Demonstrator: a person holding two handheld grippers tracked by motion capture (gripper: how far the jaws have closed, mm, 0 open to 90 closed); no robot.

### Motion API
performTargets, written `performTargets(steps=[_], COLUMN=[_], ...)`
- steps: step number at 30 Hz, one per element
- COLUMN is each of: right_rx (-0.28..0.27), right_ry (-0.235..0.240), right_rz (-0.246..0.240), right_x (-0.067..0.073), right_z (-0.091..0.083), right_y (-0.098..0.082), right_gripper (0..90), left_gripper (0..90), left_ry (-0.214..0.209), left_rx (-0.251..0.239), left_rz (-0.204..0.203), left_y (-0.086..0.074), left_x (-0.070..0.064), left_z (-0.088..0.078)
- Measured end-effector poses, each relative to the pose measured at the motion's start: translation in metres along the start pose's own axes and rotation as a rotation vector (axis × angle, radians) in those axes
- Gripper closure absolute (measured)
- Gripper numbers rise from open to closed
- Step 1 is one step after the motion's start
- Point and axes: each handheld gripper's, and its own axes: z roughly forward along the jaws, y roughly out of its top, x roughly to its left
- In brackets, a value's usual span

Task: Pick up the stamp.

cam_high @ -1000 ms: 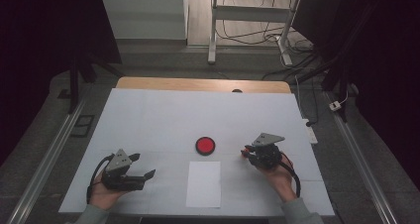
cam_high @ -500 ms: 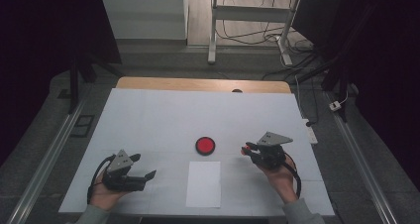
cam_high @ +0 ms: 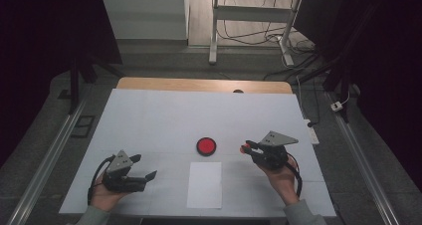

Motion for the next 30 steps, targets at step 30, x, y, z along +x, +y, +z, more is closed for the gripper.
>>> performTargets(steps=[30], right_rx=[-0.084], right_ry=[0.063], right_rz=[0.004], right_x=[0.015], right_z=[-0.004], right_y=[0.013], right_gripper=[71.7], left_gripper=[18.1], left_ry=[0.000], left_rx=[-0.005], left_rz=[-0.001], left_y=[0.000], left_x=[0.000], left_z=[-0.001])
